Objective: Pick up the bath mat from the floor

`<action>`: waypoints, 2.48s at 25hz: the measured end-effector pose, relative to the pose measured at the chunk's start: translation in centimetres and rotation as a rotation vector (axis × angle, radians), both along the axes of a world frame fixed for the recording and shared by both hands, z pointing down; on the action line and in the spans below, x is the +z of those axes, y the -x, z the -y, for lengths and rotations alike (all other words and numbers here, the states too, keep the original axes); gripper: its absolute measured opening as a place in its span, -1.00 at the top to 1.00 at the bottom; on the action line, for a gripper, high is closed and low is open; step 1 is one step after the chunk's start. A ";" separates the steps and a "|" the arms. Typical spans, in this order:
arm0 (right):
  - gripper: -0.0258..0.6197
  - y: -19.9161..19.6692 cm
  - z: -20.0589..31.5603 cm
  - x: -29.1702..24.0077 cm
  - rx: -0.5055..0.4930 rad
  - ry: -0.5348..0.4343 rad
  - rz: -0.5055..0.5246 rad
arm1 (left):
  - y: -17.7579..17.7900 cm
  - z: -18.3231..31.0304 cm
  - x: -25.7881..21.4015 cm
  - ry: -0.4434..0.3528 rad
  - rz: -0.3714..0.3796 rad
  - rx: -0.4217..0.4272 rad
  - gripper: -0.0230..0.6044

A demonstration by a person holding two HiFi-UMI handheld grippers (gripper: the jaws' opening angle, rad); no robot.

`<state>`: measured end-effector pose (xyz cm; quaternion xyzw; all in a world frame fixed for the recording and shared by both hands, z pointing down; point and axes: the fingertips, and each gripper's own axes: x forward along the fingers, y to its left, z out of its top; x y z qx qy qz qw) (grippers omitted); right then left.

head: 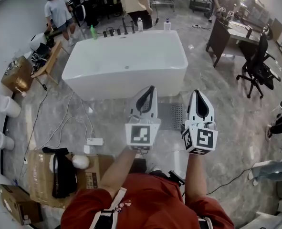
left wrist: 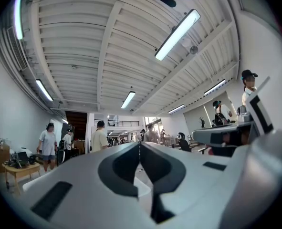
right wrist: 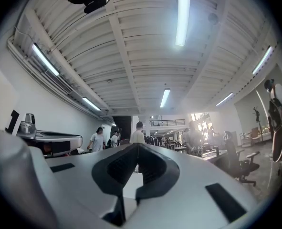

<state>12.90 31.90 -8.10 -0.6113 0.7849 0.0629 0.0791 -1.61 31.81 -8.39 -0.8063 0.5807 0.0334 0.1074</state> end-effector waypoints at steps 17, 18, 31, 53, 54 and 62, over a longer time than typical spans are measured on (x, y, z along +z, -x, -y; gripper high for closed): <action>0.88 -0.5 3.8 1.3 0.030 0.006 -0.029 | -0.8 3.8 0.9 -0.015 0.020 0.010 0.88; 0.88 -0.4 4.1 1.2 0.030 0.005 -0.032 | -0.7 4.2 0.9 -0.015 0.032 0.007 0.88; 0.88 0.1 10.0 1.8 0.034 0.015 -0.053 | 0.1 10.3 1.8 -0.005 0.025 0.006 0.88; 0.88 7.7 24.9 1.3 0.045 0.037 -0.096 | 7.3 25.2 2.2 0.035 -0.013 0.016 0.88; 0.88 8.1 25.5 1.3 0.048 0.033 -0.097 | 7.7 25.8 2.3 0.034 -0.011 0.017 0.88; 0.88 10.7 30.0 1.3 0.081 0.024 -0.091 | 10.5 30.7 2.6 0.038 -0.019 0.029 0.88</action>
